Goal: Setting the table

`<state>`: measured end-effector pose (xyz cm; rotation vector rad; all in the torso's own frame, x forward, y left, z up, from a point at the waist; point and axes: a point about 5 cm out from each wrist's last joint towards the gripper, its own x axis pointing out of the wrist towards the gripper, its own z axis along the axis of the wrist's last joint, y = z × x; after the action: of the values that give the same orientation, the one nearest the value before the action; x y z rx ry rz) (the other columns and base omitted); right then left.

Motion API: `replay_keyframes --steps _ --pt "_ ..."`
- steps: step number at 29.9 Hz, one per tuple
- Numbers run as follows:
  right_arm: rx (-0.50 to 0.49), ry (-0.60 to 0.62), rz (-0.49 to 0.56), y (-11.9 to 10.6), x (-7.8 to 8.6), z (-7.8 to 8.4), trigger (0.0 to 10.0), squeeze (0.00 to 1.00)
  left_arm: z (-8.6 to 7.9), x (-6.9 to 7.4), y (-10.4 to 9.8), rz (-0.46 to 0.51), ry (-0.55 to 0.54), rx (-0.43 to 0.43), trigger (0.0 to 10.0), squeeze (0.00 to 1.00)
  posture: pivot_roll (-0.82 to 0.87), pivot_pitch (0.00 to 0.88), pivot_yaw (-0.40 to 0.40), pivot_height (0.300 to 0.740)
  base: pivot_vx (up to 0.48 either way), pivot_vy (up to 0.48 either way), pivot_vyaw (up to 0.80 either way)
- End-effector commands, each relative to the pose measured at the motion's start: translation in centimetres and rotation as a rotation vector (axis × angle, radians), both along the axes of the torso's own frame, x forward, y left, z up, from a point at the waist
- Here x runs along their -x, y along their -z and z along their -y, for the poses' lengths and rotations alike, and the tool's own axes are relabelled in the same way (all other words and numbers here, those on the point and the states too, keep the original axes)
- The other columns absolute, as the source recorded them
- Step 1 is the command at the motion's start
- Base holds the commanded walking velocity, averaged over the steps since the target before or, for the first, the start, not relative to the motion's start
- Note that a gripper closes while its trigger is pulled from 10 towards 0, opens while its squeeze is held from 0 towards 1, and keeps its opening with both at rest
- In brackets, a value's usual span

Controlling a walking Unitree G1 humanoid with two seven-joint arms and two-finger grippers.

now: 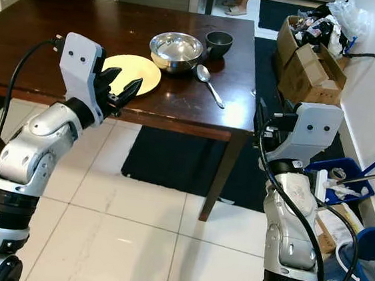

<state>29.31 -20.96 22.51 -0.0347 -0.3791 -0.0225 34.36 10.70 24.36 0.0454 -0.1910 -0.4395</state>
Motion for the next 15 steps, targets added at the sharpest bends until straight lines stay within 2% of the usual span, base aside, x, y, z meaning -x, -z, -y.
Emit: replay_keyframes --steps 1,15 --pt "0.005 0.004 -0.002 0.01 0.13 0.11 10.0 0.00 -0.10 -0.11 0.37 -0.011 -0.001 -0.002 10.0 0.00 -0.24 0.000 0.095 0.740 0.000 0.000 0.00" --pt "0.004 0.009 0.000 -0.04 0.08 0.18 10.0 0.00 -0.10 -0.25 0.35 -0.010 0.000 -0.002 10.0 0.00 -0.24 0.000 0.099 0.740 0.000 0.000 0.00"
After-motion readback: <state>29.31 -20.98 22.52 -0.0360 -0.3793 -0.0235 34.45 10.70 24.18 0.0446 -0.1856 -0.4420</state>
